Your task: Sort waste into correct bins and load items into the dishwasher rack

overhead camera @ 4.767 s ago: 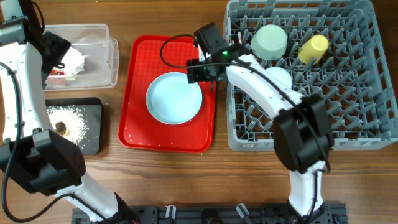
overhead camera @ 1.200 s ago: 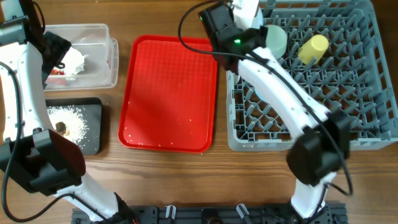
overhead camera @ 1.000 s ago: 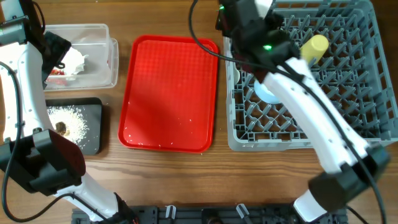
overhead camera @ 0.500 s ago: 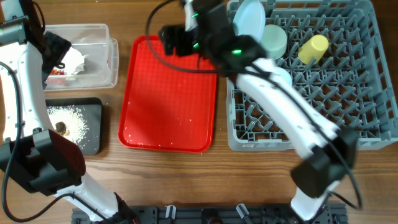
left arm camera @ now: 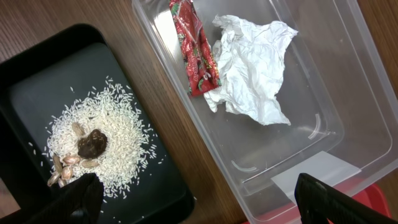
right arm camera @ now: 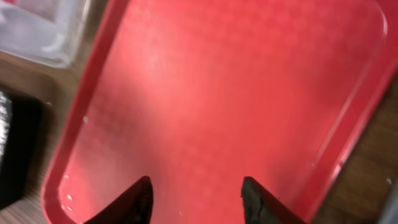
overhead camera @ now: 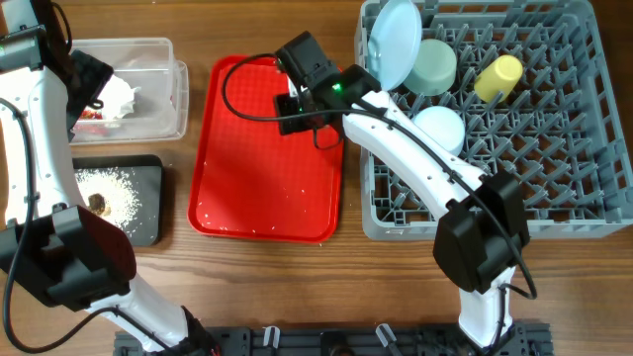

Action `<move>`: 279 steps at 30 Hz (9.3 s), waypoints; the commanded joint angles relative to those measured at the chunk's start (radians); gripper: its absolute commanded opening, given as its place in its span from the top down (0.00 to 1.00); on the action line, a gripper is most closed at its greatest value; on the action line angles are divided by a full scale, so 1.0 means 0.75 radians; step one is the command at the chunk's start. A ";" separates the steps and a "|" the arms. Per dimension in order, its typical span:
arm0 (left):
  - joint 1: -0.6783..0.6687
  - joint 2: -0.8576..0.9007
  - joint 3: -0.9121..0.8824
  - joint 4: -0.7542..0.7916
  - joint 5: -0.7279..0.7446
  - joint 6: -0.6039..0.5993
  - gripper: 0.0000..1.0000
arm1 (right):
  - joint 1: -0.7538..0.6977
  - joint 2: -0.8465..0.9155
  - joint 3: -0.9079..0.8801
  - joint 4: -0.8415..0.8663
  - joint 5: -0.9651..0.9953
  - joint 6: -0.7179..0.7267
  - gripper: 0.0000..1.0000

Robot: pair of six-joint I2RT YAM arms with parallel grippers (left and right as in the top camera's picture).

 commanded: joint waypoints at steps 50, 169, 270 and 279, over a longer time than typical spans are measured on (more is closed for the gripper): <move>0.003 0.005 0.004 -0.004 -0.026 0.002 0.00 | -0.232 -1.087 -0.300 -0.679 0.423 0.062 0.00; 0.003 0.005 0.004 -0.004 -0.026 0.002 0.00 | -0.993 -2.732 -2.419 1.149 -0.068 -0.428 0.00; -0.342 -2.517 -2.480 1.493 0.414 0.628 0.00 | -0.993 -2.732 -2.419 1.149 -0.068 -0.427 0.00; -0.405 -2.517 -2.480 1.493 0.414 0.628 0.00 | -0.993 -2.732 -2.419 1.148 -0.068 -0.427 0.00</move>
